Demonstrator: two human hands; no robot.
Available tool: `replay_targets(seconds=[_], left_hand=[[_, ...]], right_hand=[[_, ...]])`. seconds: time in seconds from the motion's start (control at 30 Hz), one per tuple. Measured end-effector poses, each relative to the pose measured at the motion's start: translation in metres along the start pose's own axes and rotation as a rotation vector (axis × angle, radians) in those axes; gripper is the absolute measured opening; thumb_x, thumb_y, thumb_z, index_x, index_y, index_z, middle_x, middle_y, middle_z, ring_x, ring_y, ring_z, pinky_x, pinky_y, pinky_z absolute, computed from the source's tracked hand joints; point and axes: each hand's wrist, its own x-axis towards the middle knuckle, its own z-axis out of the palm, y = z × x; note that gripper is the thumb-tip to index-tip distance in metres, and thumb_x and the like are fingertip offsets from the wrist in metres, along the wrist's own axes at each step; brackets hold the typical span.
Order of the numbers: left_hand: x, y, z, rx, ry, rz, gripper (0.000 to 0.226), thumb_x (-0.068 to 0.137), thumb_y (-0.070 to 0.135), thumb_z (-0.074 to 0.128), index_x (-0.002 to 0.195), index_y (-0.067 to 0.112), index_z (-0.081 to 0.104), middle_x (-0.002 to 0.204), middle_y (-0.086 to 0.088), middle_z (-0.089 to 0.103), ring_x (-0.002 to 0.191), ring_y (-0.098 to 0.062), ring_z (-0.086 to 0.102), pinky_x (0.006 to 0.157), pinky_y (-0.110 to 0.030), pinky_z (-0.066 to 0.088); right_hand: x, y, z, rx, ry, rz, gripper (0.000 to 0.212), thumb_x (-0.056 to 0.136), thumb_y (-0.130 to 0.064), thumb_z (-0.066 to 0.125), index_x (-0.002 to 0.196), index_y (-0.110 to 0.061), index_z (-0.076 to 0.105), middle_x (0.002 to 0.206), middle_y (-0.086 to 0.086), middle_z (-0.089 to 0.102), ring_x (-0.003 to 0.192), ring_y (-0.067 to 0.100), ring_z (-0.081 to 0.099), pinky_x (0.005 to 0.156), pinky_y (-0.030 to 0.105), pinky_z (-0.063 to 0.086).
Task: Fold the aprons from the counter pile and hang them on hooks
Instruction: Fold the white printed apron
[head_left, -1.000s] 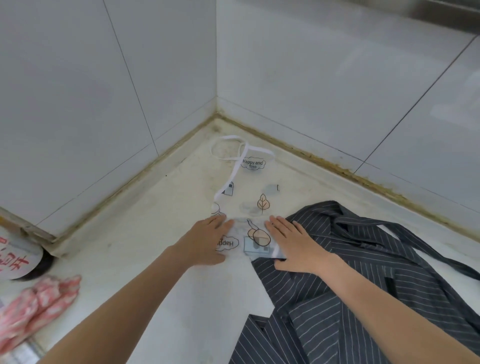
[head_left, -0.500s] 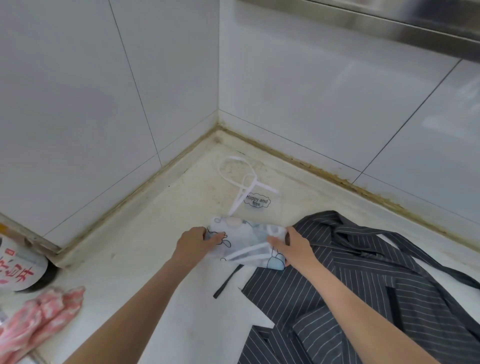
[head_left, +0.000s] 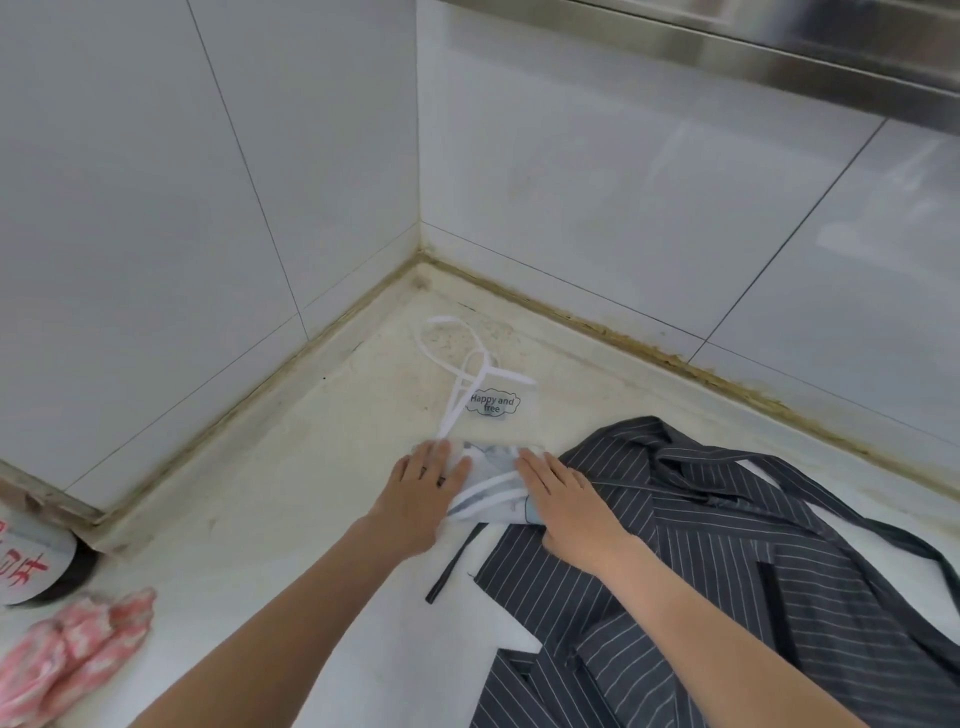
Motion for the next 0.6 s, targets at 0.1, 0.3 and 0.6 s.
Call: replay_targets(seconds=[0.1, 0.3, 0.6], left_hand=[[0.005, -0.008, -0.013, -0.097, 0.032, 0.024, 0.074, 0.091, 0.013, 0.052, 0.149, 0.019, 0.005, 0.155, -0.011, 0.008, 0.143, -0.028, 0.010, 0.114, -0.037, 0.023], [0.004, -0.030, -0.051, -0.464, -0.165, 0.058, 0.021, 0.092, 0.031, 0.053, 0.108, 0.019, 0.056, 0.104, 0.002, 0.059, 0.093, -0.017, 0.053, 0.075, -0.026, 0.039], [0.011, -0.033, -0.033, -0.555, -0.152, -0.091, 0.064, 0.084, 0.058, 0.056, 0.133, 0.018, 0.044, 0.123, -0.004, 0.052, 0.109, -0.020, 0.052, 0.087, -0.030, 0.043]], right_hand=[[0.009, -0.006, -0.002, 0.026, 0.008, 0.021, 0.081, 0.090, -0.002, 0.049, 0.151, -0.009, -0.005, 0.159, 0.003, -0.008, 0.146, 0.024, -0.001, 0.119, 0.034, 0.012], [0.015, 0.004, -0.048, 0.454, -0.137, 0.057, 0.047, 0.090, -0.016, 0.053, 0.136, -0.017, 0.045, 0.130, 0.000, 0.053, 0.122, 0.020, 0.049, 0.092, 0.023, 0.040], [0.016, 0.012, -0.050, 0.675, -0.210, 0.239, 0.066, 0.086, -0.043, 0.064, 0.138, -0.010, 0.039, 0.131, 0.004, 0.049, 0.121, 0.020, 0.048, 0.093, 0.023, 0.039]])
